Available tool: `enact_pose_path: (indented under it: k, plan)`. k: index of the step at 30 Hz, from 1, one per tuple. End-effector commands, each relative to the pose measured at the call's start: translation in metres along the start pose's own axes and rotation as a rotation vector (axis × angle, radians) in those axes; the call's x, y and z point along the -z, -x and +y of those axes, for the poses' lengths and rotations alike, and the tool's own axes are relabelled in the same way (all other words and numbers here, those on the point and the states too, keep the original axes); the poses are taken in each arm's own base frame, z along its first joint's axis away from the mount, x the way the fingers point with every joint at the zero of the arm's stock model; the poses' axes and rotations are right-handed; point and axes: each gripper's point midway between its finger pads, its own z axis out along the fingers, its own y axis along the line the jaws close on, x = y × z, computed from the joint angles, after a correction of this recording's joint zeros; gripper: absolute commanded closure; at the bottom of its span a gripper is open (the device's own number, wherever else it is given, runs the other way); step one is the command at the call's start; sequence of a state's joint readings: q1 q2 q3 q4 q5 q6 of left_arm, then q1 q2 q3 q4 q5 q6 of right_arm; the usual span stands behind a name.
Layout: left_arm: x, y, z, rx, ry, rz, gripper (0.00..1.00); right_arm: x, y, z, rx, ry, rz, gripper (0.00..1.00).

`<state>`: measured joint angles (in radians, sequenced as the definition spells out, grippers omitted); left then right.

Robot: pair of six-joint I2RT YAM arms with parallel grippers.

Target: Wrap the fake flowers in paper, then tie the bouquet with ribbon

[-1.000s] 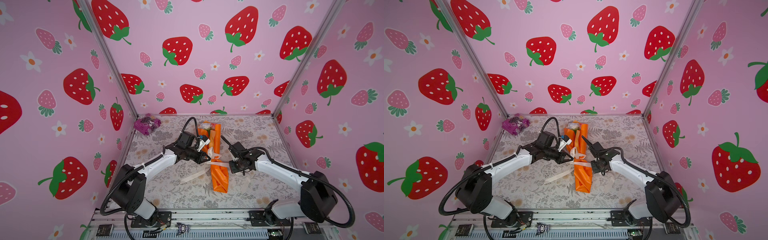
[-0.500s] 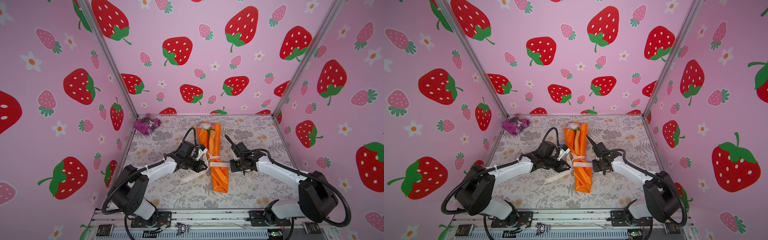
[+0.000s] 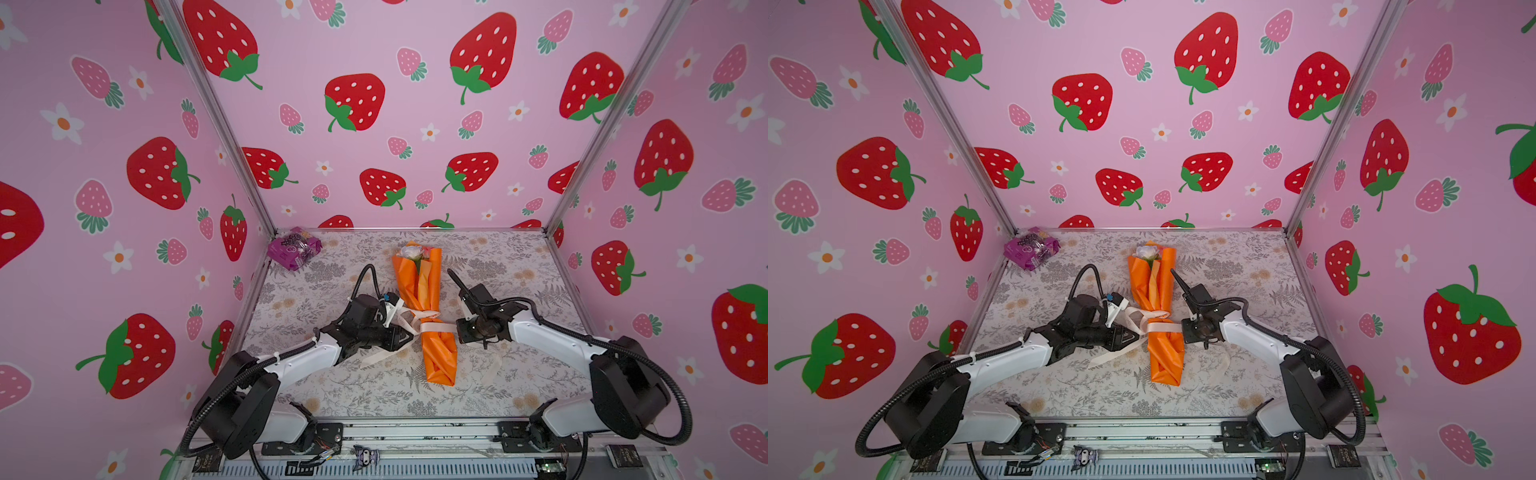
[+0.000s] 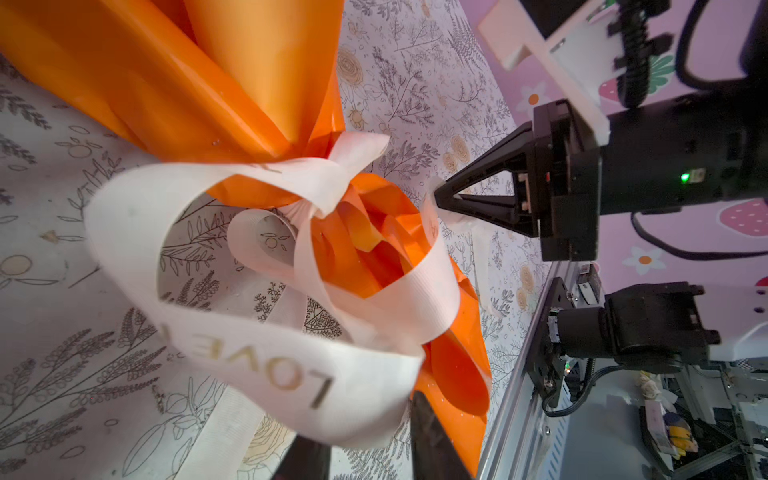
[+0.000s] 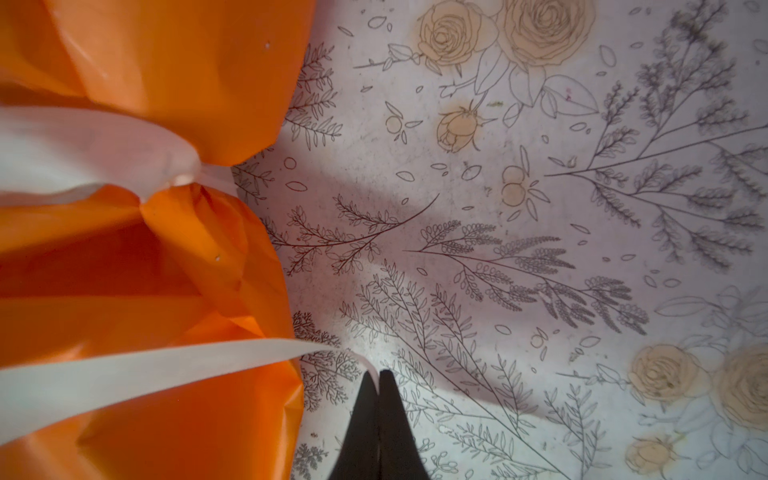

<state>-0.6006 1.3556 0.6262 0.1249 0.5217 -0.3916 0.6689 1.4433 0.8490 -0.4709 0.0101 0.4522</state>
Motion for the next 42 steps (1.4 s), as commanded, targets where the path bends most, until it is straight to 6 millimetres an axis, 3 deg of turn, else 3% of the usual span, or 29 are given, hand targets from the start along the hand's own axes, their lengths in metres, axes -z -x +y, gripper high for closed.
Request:
enact_pose_path:
  k: [1,9,14,16,22,28,42]
  plan:
    - [0.009,0.009,0.001,0.002,0.036,-0.063,0.58,0.005,0.006,-0.004,-0.002,-0.023,-0.020,1.00]
    - [0.032,0.011,0.022,0.041,0.161,-0.131,0.52,0.018,0.018,-0.005,0.028,-0.035,-0.067,1.00]
    - [0.035,0.029,0.022,-0.043,0.202,-0.119,0.48,0.028,0.019,0.012,0.102,0.063,-0.087,1.00]
    - [0.029,0.040,0.015,-0.100,0.177,-0.090,0.48,0.032,0.017,0.022,0.127,0.119,-0.076,1.00]
    - [0.007,0.068,-0.007,-0.258,0.076,-0.023,0.49,0.036,0.000,0.018,0.114,0.098,0.029,1.00]
    - [-0.019,0.078,-0.019,-0.399,0.080,0.084,0.49,0.041,-0.006,0.014,0.048,0.096,0.007,1.00]
    - [-0.063,0.085,0.004,-0.488,0.157,0.216,0.48,0.039,0.001,0.013,0.017,0.097,-0.037,1.00]
